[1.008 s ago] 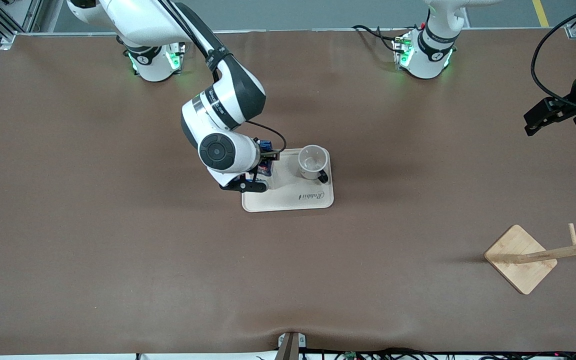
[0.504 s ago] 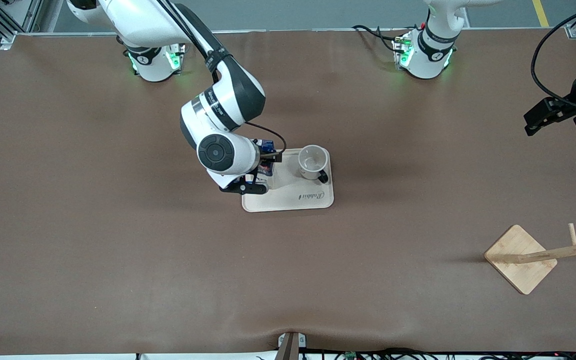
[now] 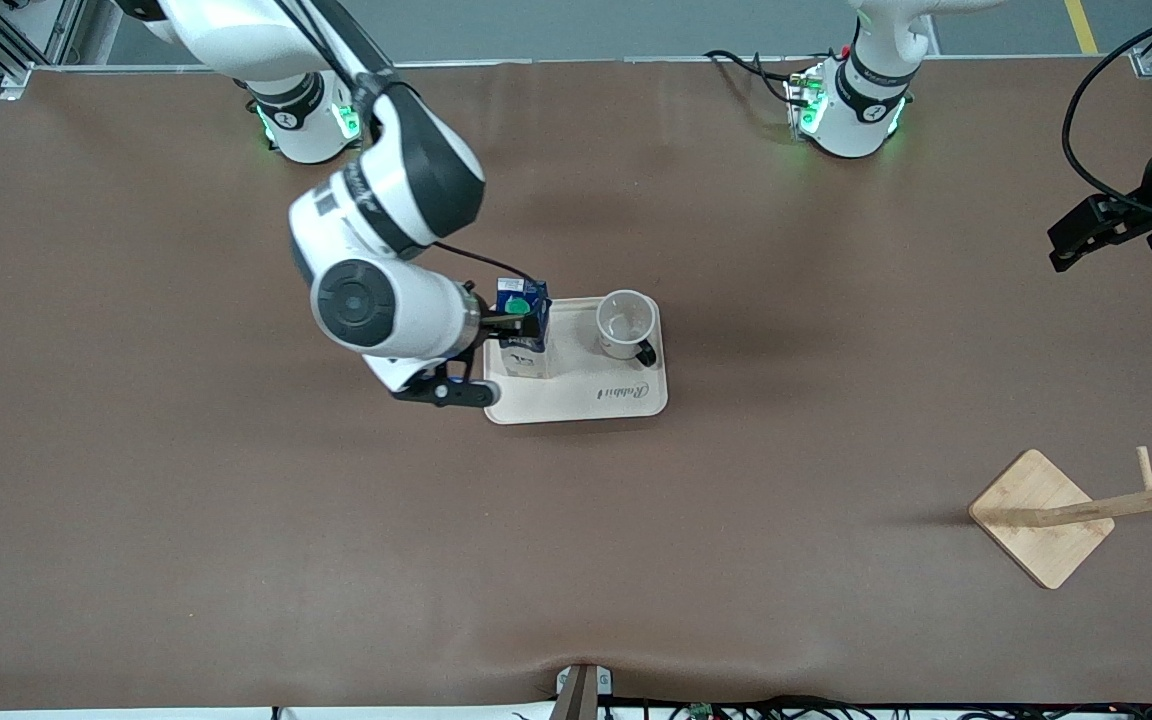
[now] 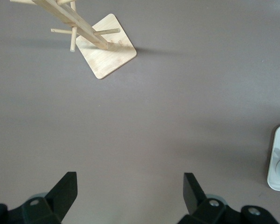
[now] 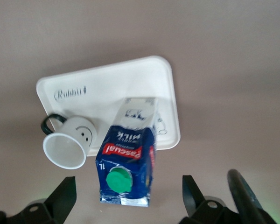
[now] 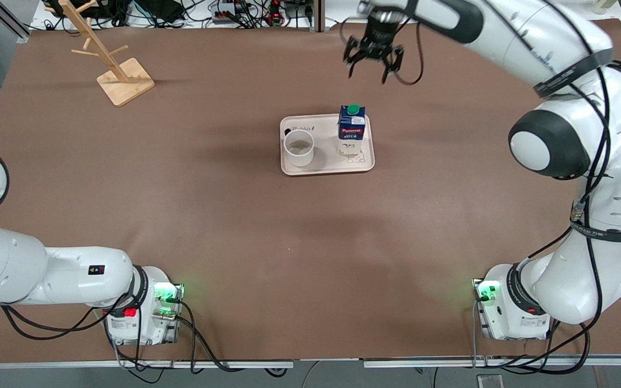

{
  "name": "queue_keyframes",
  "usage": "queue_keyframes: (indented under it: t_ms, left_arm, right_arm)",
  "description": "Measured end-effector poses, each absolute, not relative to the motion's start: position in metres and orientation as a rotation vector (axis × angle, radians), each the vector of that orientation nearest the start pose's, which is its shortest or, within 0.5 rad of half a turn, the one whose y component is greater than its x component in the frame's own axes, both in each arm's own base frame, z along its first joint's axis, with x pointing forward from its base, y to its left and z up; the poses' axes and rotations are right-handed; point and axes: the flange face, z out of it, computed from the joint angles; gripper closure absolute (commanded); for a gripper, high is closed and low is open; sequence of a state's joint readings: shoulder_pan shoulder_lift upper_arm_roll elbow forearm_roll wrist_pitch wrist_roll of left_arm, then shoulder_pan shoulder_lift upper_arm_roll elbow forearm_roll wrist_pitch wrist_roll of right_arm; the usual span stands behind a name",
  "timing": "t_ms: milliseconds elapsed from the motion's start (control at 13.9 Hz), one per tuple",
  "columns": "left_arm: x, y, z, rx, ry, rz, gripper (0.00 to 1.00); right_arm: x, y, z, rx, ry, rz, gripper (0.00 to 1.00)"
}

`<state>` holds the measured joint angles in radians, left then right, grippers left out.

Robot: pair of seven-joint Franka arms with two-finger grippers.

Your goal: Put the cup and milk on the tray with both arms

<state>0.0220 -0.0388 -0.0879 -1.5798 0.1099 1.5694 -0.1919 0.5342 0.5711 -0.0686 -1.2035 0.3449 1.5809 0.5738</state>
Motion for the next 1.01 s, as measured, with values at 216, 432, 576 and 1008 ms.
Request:
queue_keyframes:
  t_ms: [216,432,576,1008]
  left_arm:
    - [0.542,-0.025,0.642,-3.026,-0.194,-0.065,0.0]
    - [0.542,-0.025,0.642,-3.026,-0.193,-0.065,0.0]
    - [0.542,-0.025,0.642,-3.026,-0.193,-0.064,0.0]
    - [0.542,-0.026,0.642,-3.026,-0.191,-0.064,0.0]
  right_arm:
    - [0.636,0.273,0.492,-2.905,0.249,0.414,0.0]
    - [0.653,0.16,0.532,-2.882,0.166,0.366,0.0]
    - [0.654,0.105,0.555,-2.954,0.111,0.291,0.0]
    - [0.644,0.079,0.584,-3.084,0.011,0.202,0.0]
